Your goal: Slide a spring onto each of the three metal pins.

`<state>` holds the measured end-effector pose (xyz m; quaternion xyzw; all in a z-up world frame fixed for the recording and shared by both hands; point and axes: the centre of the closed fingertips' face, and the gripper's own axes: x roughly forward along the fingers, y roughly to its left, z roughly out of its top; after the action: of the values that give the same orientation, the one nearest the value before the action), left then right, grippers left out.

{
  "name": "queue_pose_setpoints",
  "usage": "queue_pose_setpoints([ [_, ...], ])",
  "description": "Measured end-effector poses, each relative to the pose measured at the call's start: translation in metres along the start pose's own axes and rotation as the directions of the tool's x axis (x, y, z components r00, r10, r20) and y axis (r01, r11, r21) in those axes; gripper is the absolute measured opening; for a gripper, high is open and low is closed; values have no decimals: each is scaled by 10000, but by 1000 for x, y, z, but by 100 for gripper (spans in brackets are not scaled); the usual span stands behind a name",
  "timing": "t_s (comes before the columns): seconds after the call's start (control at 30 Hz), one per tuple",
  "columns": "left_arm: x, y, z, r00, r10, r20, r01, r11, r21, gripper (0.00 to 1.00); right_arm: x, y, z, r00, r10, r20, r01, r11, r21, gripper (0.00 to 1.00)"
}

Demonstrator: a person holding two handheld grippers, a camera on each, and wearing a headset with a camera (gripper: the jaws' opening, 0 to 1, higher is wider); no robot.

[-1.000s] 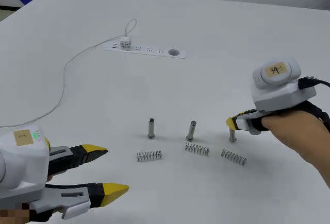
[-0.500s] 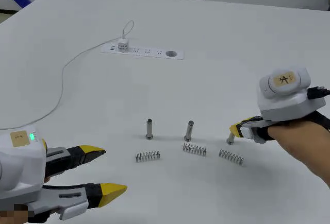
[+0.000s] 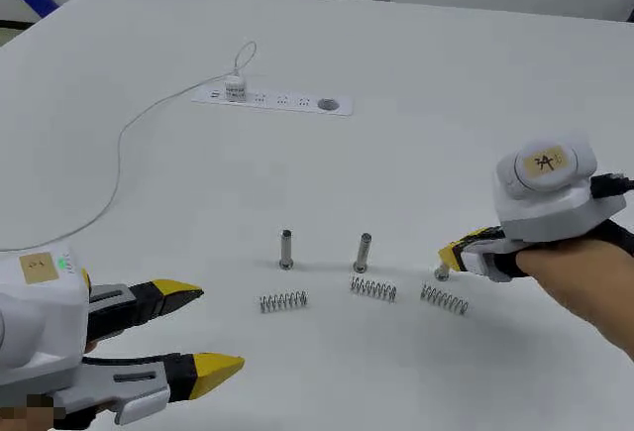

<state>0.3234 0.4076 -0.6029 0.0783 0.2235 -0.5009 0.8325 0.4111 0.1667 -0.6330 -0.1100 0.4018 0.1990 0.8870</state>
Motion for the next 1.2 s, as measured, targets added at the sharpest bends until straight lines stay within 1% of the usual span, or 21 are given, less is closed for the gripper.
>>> queue_pose_setpoints([
  [0.17,0,-1,-1,10000,-35,-21,35,10000,9,53,-9,0,-2,9999,-47,118,47,10000,-40,14],
  [0.23,0,-1,-1,10000,-50,-27,50,10000,11,53,-14,0,-5,9999,-42,148,43,10000,-54,14],
  [0.3,0,-1,-1,10000,-53,-23,53,10000,3,53,-18,5,-12,9999,107,70,-107,9999,-127,14],
  [0.33,0,-1,-1,10000,-53,-20,53,10000,0,53,-18,8,-15,9998,204,-11,-204,9995,-228,14],
  [0.37,0,-1,-1,10000,-66,-26,66,10000,-5,53,-18,15,-20,9982,572,-173,-580,9969,-531,14],
  [0.43,1,-1,-2,9999,-97,-55,97,10000,5,53,-17,23,-25,9951,898,-408,-936,9902,-1033,13],
  [0.5,2,-2,-2,9999,-134,-81,135,9999,29,53,-13,27,-26,9922,1119,-546,-1187,9826,-1431,13],
  [0.57,3,-3,-2,9998,-177,-111,178,9998,56,53,-10,35,-27,9867,1430,-773,-1538,9755,-1576,13],
  [0.6,3,-3,-1,9997,-196,-108,196,9998,74,53,-9,40,-26,9827,1615,-903,-1759,9667,-1856,13],
  [0.67,3,-3,-1,9997,-216,-106,217,9997,93,53,-5,42,-26,9801,1669,-1079,-1873,9572,-2208,13],
  [0.7,2,-3,-1,9997,-208,-108,209,9997,100,53,-3,43,-26,9766,1732,-1273,-2003,9484,-2460,13],
  [0.73,2,-3,0,9997,-199,-105,200,9998,91,53,0,42,-27,9758,1681,-1395,-1996,9456,-2567,13],
  [0.77,1,-3,0,9998,-185,-93,186,9998,75,53,2,43,-28,9733,1658,-1587,-2058,9366,-2836,13],
  [0.83,1,-2,0,9998,-163,-80,164,9998,67,53,5,42,-30,9698,1647,-1799,-2136,9294,-3008,13],
  [0.87,0,-2,0,9999,-152,-77,152,9999,62,53,7,42,-30,9672,1662,-1922,-2216,9218,-3180,13],
  [0.93,0,-2,-1,9999,-141,-82,141,9999,48,53,11,42,-31,9621,1694,-2137,-2350,9126,-3347,13],
  [1.0,0,-2,-2,9999,-126,-95,127,9999,44,53,13,41,-33,9560,1674,-2408,-2486,8981,-3629,13],
  [1.03,0,-2,-2,9999,-121,-95,121,9999,35,53,14,41,-34,9519,1626,-2598,-2572,8847,-3888,13],
  [1.1,0,-2,-2,9999,-114,-104,114,9999,31,53,18,41,-35,9454,1601,-2837,-2729,8648,-4214,13],
  [1.17,0,-1,-2,9999,-107,-119,107,9999,44,53,21,42,-34,9415,1579,-2976,-2806,8565,-4332,13],
  [1.2,0,-1,-2,9999,-109,-116,110,9999,37,53,23,43,-34,9367,1615,-3106,-2915,8512,-4365,13],
])
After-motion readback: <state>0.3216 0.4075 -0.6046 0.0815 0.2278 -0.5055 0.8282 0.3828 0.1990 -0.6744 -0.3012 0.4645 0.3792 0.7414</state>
